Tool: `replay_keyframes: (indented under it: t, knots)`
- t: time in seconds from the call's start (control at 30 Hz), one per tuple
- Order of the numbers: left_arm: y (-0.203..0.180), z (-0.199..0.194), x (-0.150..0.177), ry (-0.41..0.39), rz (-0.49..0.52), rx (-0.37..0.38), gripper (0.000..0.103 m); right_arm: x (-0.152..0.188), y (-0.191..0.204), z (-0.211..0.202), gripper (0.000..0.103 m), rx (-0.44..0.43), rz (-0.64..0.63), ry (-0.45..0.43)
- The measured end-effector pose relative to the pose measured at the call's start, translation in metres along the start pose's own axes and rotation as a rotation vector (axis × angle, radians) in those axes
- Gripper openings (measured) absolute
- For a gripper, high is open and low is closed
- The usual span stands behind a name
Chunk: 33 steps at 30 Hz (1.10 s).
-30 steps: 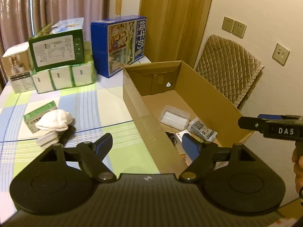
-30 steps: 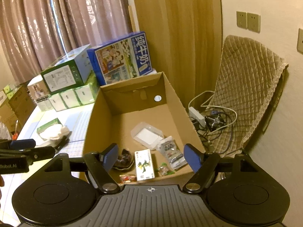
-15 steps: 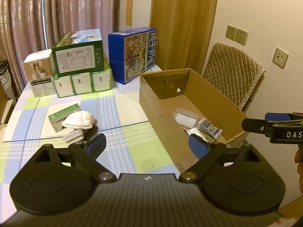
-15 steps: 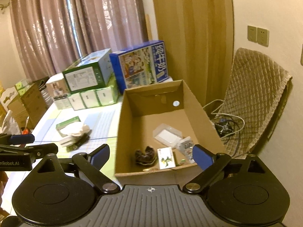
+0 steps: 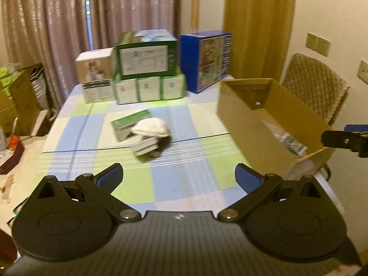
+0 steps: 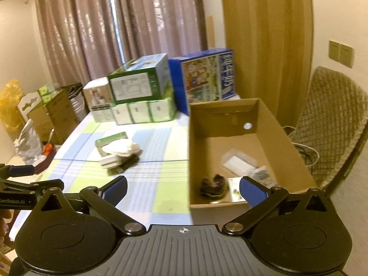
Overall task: Organize objects
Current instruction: 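Move both open tools back over the white adapter and black lighter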
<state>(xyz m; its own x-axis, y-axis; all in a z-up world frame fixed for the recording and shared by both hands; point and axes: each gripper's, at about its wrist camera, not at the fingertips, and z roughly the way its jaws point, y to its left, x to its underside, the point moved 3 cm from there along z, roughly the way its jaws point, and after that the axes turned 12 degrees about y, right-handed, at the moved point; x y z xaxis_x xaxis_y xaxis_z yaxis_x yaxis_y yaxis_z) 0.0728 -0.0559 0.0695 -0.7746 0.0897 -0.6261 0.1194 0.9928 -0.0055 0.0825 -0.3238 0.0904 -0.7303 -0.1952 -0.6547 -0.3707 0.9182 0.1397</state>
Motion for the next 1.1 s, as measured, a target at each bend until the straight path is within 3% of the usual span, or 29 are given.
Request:
replay_keyframes:
  t: [0.2,0.67,0.83,1.1]
  knots:
    - [0.032,0.0,0.003,0.0,-0.038,-0.044,0.102,-0.005,0.028,0.009,0.101,-0.039,-0.039,-0.004]
    - [0.075,0.026,0.007,0.029,-0.114,-0.063,0.102,-0.009,0.07,0.053,0.1,-0.064,-0.136,0.014]
    - [0.086,0.05,0.003,0.044,-0.132,-0.066,0.102,-0.011,0.082,0.084,0.078,-0.075,-0.185,0.05]
    - [0.098,0.102,-0.014,0.059,-0.153,-0.053,0.102,-0.016,0.079,0.154,0.066,-0.07,-0.18,0.113]
